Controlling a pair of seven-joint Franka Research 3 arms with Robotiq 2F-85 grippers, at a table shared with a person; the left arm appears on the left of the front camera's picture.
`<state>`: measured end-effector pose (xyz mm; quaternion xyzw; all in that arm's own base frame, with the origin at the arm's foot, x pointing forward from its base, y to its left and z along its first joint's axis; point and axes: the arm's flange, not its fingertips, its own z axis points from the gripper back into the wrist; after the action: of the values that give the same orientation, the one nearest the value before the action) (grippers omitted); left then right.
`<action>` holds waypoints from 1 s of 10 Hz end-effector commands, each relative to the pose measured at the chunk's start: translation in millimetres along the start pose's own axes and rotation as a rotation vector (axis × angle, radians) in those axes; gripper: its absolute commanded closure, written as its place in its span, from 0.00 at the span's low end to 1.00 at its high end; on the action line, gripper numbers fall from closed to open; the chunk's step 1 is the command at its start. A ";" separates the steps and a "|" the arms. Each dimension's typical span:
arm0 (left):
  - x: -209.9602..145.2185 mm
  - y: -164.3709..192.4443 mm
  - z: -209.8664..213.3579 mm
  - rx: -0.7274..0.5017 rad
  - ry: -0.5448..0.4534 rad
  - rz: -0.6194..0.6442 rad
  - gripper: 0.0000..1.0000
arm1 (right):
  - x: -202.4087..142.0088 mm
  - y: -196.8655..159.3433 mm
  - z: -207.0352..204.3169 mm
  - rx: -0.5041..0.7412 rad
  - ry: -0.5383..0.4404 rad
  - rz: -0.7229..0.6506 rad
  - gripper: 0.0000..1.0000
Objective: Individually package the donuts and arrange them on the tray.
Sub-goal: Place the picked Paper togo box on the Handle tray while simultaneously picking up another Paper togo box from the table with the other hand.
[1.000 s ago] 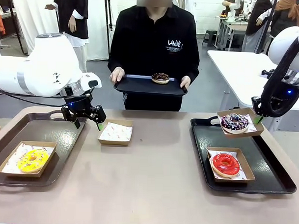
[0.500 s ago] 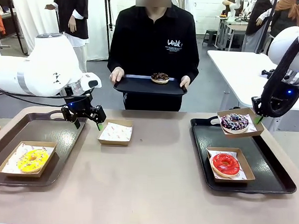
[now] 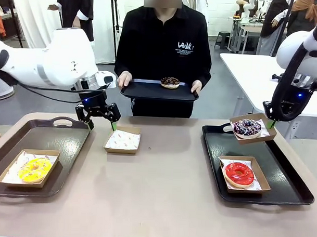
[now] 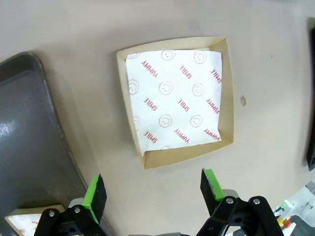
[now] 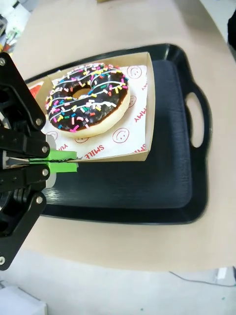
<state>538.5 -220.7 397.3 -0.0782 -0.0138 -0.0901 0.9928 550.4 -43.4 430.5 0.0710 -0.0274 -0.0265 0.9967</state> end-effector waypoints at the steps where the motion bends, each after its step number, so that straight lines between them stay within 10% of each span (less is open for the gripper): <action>1: 28.0 -11.4 -6.4 0.037 0.051 0.022 0.00 | 18.5 1.7 -5.1 -0.050 0.039 -0.029 0.99; 10: 46.4 -11.4 -50.7 0.137 0.044 0.042 0.00 | 9.8 1.9 -43.8 -0.058 0.115 0.014 0.99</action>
<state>580.5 -244.2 350.6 -0.0354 0.0269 -0.0854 0.9954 564.9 -37.2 390.7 0.0510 0.0273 -0.0173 0.9982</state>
